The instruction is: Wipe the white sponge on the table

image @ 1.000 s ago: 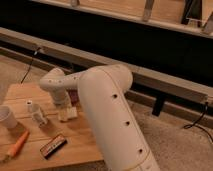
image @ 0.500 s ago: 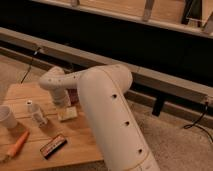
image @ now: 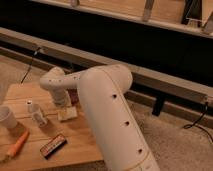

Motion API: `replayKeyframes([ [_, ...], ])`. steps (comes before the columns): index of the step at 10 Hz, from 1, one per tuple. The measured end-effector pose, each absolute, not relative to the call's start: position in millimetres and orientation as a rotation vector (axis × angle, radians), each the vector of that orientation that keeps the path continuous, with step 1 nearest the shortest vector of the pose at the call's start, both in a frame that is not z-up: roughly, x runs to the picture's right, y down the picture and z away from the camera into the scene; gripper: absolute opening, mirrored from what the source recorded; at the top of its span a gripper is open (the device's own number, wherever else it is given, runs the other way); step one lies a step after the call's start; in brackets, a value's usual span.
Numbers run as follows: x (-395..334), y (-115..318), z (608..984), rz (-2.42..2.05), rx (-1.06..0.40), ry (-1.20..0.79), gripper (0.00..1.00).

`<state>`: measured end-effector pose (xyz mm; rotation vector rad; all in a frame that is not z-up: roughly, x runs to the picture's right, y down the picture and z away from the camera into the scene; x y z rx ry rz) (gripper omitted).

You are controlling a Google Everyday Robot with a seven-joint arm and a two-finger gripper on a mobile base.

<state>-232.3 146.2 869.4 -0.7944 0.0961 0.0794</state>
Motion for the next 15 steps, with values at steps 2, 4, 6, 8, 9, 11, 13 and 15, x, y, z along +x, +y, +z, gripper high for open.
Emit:
replayKeyframes([
  [2,-232.1,150.7,872.7,0.072,-0.798,0.100,0.65],
  [4,-232.1,157.3,875.9,0.067,-0.806,0.104,0.61],
  [6,-232.5,163.8,878.1,0.063,-0.814,0.110,0.40],
  [8,-232.8,165.4,878.8,0.068,-0.815,0.120,0.22],
  [9,-232.6,165.6,878.7,0.072,-0.815,0.127,0.12],
  [11,-229.8,164.6,878.7,0.084,-0.808,0.146,0.00],
  [13,-223.5,162.0,880.1,0.118,-0.796,0.177,0.00],
  [15,-218.5,160.0,881.5,0.153,-0.787,0.204,0.00],
])
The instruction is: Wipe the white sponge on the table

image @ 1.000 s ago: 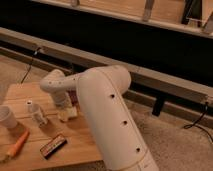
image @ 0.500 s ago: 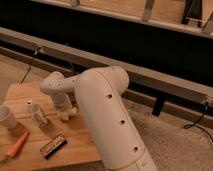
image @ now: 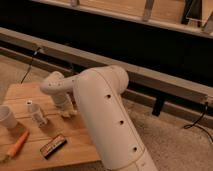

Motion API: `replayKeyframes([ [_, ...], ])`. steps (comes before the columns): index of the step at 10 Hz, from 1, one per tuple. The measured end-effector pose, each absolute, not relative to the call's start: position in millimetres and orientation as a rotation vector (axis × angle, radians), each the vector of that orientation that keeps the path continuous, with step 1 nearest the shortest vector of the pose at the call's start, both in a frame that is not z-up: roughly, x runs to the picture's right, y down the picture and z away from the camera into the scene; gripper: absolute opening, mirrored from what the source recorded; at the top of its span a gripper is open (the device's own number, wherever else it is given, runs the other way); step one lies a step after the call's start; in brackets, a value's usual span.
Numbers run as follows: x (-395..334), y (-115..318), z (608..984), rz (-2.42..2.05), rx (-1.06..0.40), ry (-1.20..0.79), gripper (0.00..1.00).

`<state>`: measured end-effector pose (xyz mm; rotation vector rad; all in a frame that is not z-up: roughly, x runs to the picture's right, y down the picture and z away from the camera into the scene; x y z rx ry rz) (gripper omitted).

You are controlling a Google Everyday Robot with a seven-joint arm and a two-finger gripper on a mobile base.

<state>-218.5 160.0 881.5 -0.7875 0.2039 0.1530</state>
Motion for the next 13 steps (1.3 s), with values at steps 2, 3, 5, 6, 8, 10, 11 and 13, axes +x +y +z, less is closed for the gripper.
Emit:
replayKeyframes([
  [2,-214.6,157.1,882.7,0.185,-0.776,0.229,0.00],
  [3,-213.7,156.1,882.9,0.196,-0.774,0.235,0.00],
  [5,-211.9,153.1,885.0,0.238,-0.764,0.259,0.00],
  [6,-210.7,151.0,887.7,0.268,-0.756,0.272,0.00],
  [8,-207.9,144.9,895.2,0.327,-0.733,0.301,0.00],
  [10,-209.4,137.8,899.4,0.363,-0.712,0.313,0.00],
  [11,-212.6,134.6,899.5,0.379,-0.703,0.314,0.00],
  [13,-222.5,130.4,896.2,0.399,-0.691,0.308,0.00],
])
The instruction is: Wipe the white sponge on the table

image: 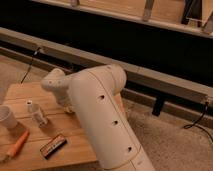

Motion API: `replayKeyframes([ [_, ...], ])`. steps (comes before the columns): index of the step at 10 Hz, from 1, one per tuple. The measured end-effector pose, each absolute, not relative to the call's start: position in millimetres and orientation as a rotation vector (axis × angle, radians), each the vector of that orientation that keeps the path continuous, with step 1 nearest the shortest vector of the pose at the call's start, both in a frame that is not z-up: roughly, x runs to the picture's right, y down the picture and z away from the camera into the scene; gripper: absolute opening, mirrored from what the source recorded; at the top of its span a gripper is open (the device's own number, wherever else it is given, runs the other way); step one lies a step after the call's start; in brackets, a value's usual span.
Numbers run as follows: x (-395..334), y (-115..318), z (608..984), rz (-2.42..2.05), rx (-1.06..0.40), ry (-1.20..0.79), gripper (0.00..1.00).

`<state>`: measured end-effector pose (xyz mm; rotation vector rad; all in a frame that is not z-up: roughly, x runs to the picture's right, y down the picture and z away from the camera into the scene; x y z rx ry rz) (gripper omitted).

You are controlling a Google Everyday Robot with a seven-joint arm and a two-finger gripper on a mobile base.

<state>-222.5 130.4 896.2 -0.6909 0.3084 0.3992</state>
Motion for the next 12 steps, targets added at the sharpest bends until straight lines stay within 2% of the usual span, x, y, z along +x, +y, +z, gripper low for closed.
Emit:
replayKeyframes([
  [9,-272.1,159.6,888.9,0.318,-0.720,0.309,0.00],
  [12,-275.7,172.6,869.7,0.281,-0.725,0.288,0.00],
])
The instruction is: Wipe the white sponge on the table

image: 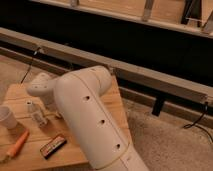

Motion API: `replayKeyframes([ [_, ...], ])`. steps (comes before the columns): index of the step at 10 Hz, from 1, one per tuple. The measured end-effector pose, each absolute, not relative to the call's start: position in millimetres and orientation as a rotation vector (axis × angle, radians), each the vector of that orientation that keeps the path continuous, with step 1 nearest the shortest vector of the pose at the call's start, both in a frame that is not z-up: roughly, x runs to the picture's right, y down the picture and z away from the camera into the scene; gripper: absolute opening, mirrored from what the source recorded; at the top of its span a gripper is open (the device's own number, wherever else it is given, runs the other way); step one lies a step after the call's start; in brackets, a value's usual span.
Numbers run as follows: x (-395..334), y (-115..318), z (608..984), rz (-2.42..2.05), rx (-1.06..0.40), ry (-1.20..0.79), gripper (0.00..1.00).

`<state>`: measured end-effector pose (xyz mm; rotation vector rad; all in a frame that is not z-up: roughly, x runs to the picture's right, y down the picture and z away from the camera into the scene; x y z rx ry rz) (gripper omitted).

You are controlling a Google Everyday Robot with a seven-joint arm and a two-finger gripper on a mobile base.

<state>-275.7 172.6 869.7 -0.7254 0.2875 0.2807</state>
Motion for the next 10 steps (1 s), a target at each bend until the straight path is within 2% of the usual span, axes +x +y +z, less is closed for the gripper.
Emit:
replayKeyframes([
  [5,-217.8,188.3,823.0,0.234,-0.690,0.323,0.00],
  [10,-194.5,197.0,812.4,0.270,-0.692,0.331,0.00],
])
